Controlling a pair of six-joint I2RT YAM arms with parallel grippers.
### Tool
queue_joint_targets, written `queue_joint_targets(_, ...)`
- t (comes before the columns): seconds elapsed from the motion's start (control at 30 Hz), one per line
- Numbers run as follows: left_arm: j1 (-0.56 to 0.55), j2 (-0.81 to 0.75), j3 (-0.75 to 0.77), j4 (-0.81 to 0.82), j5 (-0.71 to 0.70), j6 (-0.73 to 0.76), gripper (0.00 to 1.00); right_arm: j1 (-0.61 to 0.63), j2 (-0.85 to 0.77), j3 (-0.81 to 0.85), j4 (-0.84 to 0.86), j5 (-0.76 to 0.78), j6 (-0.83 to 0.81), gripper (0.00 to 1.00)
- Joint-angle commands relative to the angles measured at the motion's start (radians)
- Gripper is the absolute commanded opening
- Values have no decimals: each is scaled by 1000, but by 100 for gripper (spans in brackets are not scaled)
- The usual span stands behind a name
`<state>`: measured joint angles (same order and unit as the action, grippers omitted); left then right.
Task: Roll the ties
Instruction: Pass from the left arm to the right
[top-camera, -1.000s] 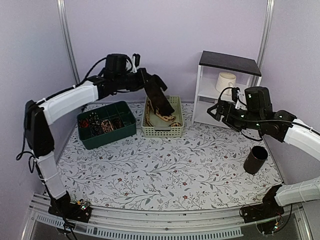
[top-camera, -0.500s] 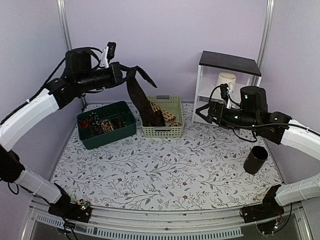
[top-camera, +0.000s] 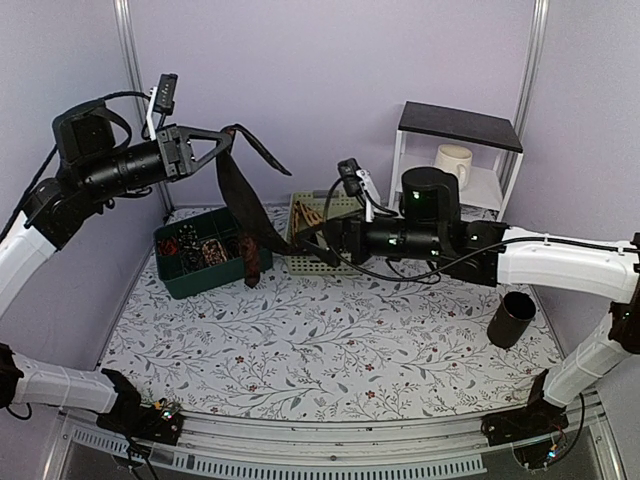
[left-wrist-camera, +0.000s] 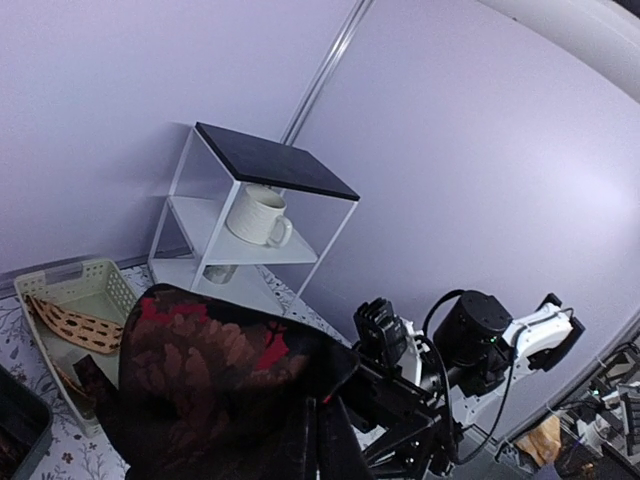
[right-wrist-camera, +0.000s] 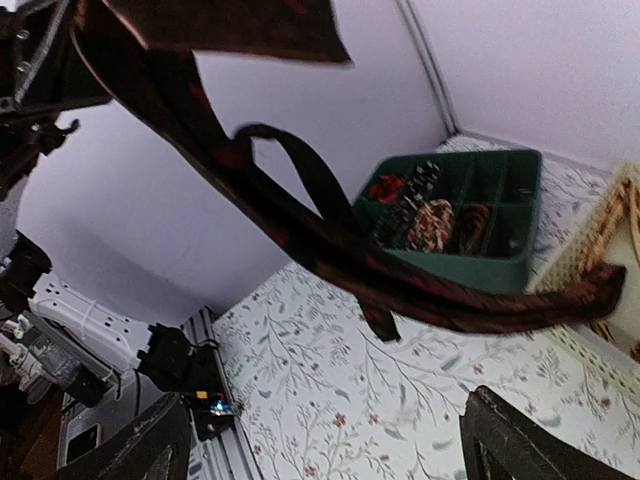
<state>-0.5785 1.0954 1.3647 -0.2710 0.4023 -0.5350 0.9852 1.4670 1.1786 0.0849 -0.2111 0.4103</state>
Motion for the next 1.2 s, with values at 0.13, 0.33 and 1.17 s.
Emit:
queue_joint_targets(0.13, -2, -89, 5, -30, 118, -56, 0, 90, 185, 224, 160, -31, -150, 97)
queue_joint_targets(0.33, -1, -140, -8, -32, 115, -63, 0, 90, 311, 274, 295, -195, -177, 94)
queue_joint_targets(1.17, 0, -50, -104, 13, 74, -99, 0, 92, 14, -48, 378, -265, 183, 0)
